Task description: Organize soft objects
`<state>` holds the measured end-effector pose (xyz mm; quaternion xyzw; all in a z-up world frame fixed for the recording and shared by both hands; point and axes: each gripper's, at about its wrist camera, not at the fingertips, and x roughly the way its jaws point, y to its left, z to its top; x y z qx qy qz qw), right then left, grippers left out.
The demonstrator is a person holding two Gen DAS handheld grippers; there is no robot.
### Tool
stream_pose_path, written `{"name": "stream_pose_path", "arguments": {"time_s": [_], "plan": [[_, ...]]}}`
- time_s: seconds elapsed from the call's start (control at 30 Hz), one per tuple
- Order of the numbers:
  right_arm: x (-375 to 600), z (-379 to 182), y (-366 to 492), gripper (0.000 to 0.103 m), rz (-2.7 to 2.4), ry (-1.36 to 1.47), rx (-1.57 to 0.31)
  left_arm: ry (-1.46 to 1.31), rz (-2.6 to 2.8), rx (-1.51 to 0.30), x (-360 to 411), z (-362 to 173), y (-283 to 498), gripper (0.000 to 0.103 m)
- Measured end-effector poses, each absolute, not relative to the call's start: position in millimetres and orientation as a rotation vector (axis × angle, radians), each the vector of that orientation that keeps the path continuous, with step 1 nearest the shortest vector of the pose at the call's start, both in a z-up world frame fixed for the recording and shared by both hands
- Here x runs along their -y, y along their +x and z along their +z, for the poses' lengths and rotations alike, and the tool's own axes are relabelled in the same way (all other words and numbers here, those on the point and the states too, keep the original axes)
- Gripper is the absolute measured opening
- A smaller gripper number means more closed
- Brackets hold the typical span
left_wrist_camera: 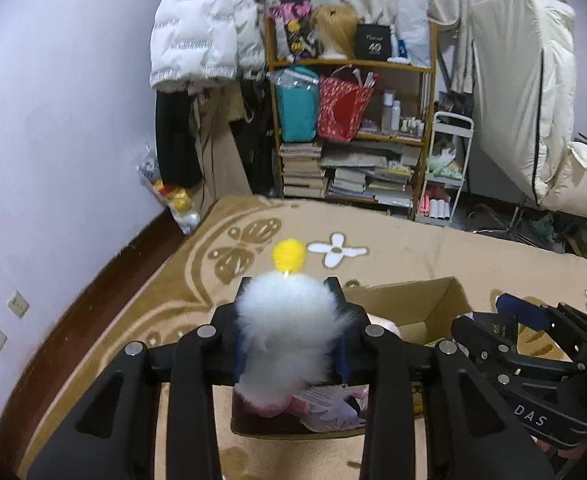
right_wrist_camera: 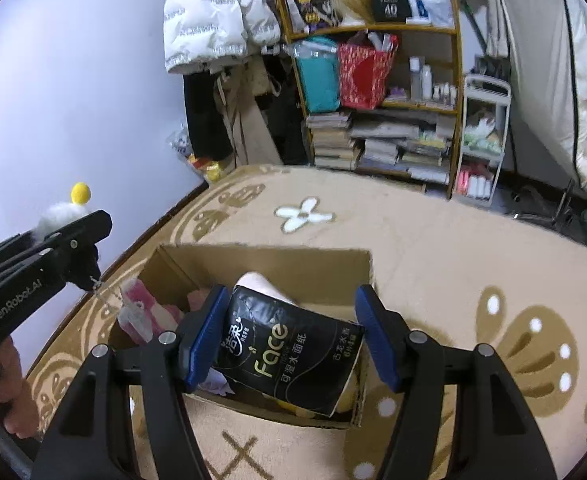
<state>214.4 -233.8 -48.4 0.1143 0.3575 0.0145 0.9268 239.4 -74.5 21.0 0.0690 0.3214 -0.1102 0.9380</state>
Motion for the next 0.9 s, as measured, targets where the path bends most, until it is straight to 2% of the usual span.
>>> {"name": "stream_pose_path", "arguments": {"time_s": [0.1,0.17,0.23,0.27,0.3,0.33,0.4,0.47,0.53,0.6,0.9], "plan": [[235.3,-59.2,219.9,0.069,0.023,0.241,-0.766,0.137,-0.211,-0.694,73.2,4.7,247.4,0.037],[237.3,-63.6,219.6,0.069,0.020,0.257,-0.775,0.150,-0.198,-0.707,73.9,-5.2,249.0,0.043],[240.1,-66.4,217.9,0.069,0.022,0.274,-0.775,0.165,-0.180,-0.707,74.3,-10.9,248.4,0.063],[240.7,-67.2,216.6,0.070,0.020,0.278,-0.773,0.172,-0.162,-0.697,73.2,-11.8,246.5,0.065],[242.0,-67.7,215.6,0.075,0.016,0.279,-0.772,0.173,-0.156,-0.686,72.4,-11.4,245.0,0.070],[242.4,-67.8,214.5,0.085,0.012,0.280,-0.771,0.172,-0.152,-0.674,70.7,-10.9,243.2,0.076],[245.1,-66.5,212.0,0.093,0.002,0.290,-0.762,0.169,-0.134,-0.675,67.0,-10.2,242.6,0.082],[248.1,-63.3,210.0,0.095,-0.008,0.302,-0.750,0.163,-0.124,-0.675,62.4,-8.5,241.7,0.083],[250.7,-60.4,208.2,0.103,-0.020,0.310,-0.739,0.150,-0.118,-0.677,57.1,-6.2,240.6,0.091],[252.4,-55.6,204.1,0.103,-0.022,0.316,-0.719,0.140,-0.111,-0.676,51.5,-3.5,238.1,0.097],[246.9,-34.5,180.1,0.103,-0.021,0.309,-0.689,0.136,-0.075,-0.690,23.4,13.5,217.6,0.102]]}}
